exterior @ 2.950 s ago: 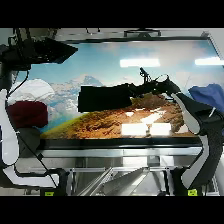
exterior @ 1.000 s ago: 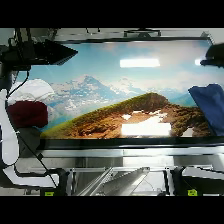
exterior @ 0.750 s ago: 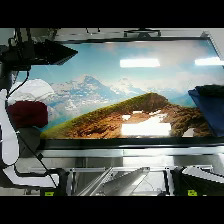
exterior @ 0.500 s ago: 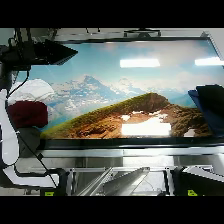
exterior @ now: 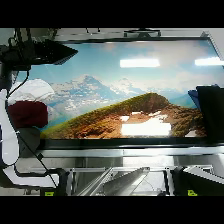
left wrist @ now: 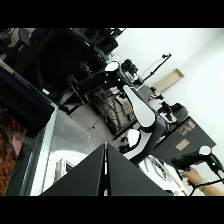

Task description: Fold the shirts.

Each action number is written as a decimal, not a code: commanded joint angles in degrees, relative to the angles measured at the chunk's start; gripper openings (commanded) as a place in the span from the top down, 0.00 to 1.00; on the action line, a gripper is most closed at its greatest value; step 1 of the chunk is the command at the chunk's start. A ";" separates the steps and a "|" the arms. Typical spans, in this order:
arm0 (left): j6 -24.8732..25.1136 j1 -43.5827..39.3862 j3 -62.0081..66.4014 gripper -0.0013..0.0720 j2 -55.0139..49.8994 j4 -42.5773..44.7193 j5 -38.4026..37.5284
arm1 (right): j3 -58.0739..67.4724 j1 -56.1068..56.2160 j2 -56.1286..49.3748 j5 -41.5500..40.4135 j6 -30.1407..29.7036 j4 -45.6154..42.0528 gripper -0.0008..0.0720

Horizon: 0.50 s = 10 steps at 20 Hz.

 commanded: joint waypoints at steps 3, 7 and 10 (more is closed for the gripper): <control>0.02 -0.02 0.00 0.97 -0.02 -0.02 -0.04 | -0.07 1.03 6.01 0.31 4.48 3.52 0.22; -0.48 0.46 0.00 0.98 0.04 -0.13 1.68 | -0.07 8.09 8.24 -3.89 -2.40 23.52 0.96; -3.58 1.16 -0.02 0.98 0.20 6.82 1.90 | -0.31 18.97 9.27 -4.63 -5.75 29.92 0.96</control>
